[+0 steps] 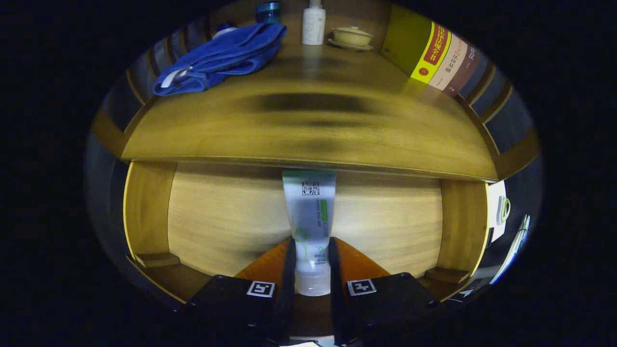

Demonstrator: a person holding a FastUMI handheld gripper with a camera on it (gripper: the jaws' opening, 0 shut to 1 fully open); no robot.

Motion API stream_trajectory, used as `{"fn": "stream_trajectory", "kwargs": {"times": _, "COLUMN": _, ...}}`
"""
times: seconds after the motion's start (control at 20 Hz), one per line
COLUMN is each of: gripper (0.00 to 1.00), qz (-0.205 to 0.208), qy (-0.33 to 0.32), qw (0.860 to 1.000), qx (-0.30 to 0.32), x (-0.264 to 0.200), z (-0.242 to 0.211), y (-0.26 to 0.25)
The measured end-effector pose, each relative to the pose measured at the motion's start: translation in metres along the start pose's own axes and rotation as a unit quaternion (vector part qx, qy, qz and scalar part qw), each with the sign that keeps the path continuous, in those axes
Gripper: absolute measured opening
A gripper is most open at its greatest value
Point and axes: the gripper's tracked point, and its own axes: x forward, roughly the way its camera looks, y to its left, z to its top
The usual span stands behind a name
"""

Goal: Pull open the drawer, take out the items inside it, and place them on the countertop above the cabinet.

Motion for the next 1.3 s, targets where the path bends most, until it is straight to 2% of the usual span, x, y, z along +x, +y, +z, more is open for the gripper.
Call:
{"fn": "stream_trajectory", "kwargs": {"times": 0.1, "gripper": 0.41, "qz": 0.006, "qy": -0.01, "qw": 1.0, "qx": 0.001, "x": -0.03, "z": 0.013, "y": -0.002}}
{"fn": "stream_trajectory", "kwargs": {"times": 0.45, "gripper": 0.4, "qz": 0.007, "qy": -0.037, "qw": 0.999, "qx": 0.002, "x": -0.075, "z": 0.024, "y": -0.009}}
{"fn": "stream_trajectory", "kwargs": {"times": 0.7, "gripper": 0.4, "qz": 0.002, "qy": -0.049, "qw": 0.999, "qx": -0.009, "x": -0.097, "z": 0.035, "y": -0.016}}
{"fn": "stream_trajectory", "kwargs": {"times": 1.0, "gripper": 0.41, "qz": 0.022, "qy": -0.072, "qw": 0.997, "qx": -0.018, "x": -0.117, "z": 0.049, "y": -0.003}}
{"fn": "stream_trajectory", "kwargs": {"times": 1.3, "gripper": 0.4, "qz": 0.015, "qy": -0.105, "qw": 0.994, "qx": -0.001, "x": -0.129, "z": 0.08, "y": -0.004}}
